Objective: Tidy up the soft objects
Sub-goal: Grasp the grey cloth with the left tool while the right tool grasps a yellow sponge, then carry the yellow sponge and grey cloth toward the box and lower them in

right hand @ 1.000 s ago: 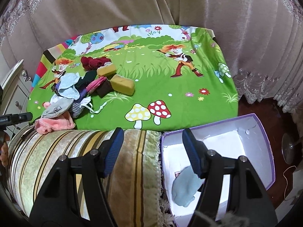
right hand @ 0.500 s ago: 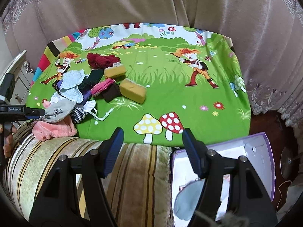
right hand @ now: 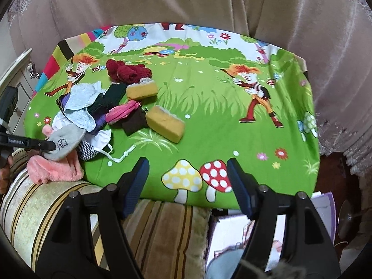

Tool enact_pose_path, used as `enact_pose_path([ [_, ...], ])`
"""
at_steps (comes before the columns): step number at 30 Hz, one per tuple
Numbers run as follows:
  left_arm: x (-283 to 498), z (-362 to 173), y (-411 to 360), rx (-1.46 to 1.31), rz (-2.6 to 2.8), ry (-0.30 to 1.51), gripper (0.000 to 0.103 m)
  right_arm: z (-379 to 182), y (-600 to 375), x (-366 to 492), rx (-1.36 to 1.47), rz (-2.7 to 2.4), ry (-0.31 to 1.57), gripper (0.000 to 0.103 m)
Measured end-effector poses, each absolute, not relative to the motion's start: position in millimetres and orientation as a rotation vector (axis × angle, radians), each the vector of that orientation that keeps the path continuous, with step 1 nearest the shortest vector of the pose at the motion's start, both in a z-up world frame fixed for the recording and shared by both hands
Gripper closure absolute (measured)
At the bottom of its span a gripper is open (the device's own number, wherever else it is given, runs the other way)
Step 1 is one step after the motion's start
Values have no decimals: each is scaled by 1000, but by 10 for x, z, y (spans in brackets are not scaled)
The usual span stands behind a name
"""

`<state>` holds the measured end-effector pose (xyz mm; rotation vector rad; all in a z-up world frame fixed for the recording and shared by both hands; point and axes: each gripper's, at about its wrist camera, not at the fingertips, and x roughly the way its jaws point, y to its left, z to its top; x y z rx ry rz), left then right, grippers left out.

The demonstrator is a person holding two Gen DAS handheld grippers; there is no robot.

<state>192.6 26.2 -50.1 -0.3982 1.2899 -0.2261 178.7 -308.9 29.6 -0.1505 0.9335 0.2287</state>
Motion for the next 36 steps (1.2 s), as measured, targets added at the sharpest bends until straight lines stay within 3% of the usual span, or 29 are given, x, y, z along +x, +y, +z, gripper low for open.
enact_pose_path([
  [5,1819,-278,195,-365,-280,1196,82,186,-3013,1951,-148,268,945,30],
  [28,1568,505,119,-464,-411,897,82,-368,-2540,2790,-232,407,977,30],
  [29,1556,542,112,-465,-416,884,82,-400,-2536,2820,-232,402,990,34],
  [30,1546,576,103,-467,-421,873,82,-422,-2535,2836,-228,398,998,48],
  [36,1548,618,73,-478,-431,852,82,-360,-2548,2743,-204,395,1003,66],
])
